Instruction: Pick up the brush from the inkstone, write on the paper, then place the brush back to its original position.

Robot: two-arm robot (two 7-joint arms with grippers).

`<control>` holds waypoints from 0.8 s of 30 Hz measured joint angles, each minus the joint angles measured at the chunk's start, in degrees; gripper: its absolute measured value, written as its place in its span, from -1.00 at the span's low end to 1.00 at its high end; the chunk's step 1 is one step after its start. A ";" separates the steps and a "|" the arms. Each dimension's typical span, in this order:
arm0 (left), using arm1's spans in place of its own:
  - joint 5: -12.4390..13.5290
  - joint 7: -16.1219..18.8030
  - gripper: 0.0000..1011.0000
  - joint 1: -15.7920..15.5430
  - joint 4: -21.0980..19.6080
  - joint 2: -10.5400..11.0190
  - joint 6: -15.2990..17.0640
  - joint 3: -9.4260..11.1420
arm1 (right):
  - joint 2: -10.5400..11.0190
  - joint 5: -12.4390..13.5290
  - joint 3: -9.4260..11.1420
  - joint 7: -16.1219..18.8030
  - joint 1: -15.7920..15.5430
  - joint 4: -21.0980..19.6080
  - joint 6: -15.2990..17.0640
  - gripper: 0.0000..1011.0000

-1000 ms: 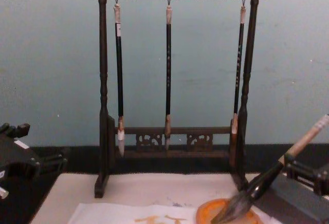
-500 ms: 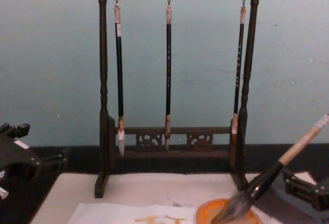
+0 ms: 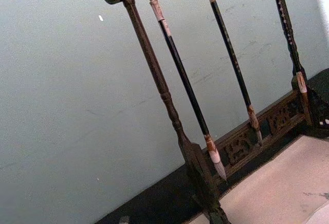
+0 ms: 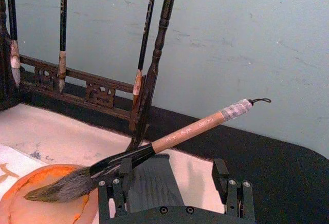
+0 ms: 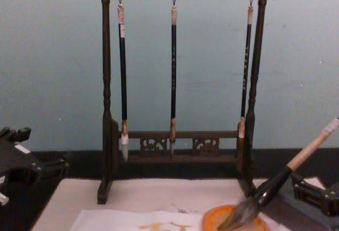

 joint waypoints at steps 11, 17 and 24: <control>0.00 0.00 1.00 0.00 0.00 0.00 0.00 0.00 | 0.06 0.08 0.00 -0.05 0.00 -0.07 0.02 0.98; 0.00 0.00 1.00 0.00 0.00 0.00 0.00 0.00 | 0.08 0.12 0.00 -0.05 0.00 -0.09 0.02 0.98; 0.00 0.00 1.00 0.00 0.00 0.00 0.00 0.00 | 0.07 0.16 0.00 -0.05 0.00 -0.10 0.01 0.98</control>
